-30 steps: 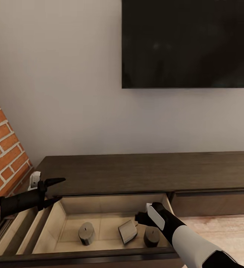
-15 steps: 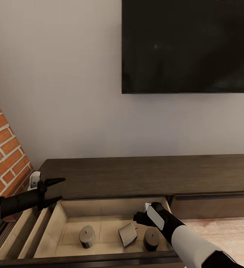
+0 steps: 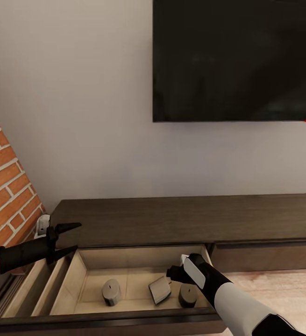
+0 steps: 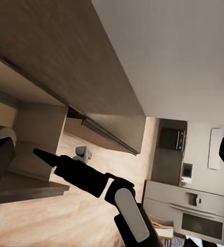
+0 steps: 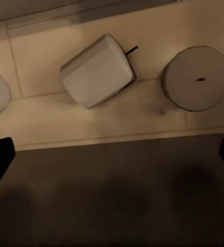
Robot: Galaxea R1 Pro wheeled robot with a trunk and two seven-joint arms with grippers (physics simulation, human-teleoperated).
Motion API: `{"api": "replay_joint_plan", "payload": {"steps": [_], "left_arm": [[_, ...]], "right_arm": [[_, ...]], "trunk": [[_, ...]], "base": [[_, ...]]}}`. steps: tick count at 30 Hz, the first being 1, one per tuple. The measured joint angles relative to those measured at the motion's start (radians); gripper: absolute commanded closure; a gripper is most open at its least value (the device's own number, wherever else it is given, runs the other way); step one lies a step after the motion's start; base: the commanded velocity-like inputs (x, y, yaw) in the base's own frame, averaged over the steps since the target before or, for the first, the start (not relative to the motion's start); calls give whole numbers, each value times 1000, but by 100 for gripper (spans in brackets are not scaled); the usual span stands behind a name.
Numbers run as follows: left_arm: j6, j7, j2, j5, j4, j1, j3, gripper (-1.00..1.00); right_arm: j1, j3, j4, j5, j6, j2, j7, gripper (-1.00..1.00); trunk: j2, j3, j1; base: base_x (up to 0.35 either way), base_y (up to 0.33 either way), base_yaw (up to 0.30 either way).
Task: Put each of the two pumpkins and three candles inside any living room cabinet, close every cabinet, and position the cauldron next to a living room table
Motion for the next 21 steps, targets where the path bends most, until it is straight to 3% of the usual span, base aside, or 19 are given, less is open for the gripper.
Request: {"api": "replay_joint_plan", "payload": {"steps": [21], "left_arm": [[0,0,0,0,-1,0,-1,-100]], "right_arm": [[0,-1,0,-1,0,3,-1,-100]], "trunk": [[147,66,-81]], "base": [[-60,17,0]]}}
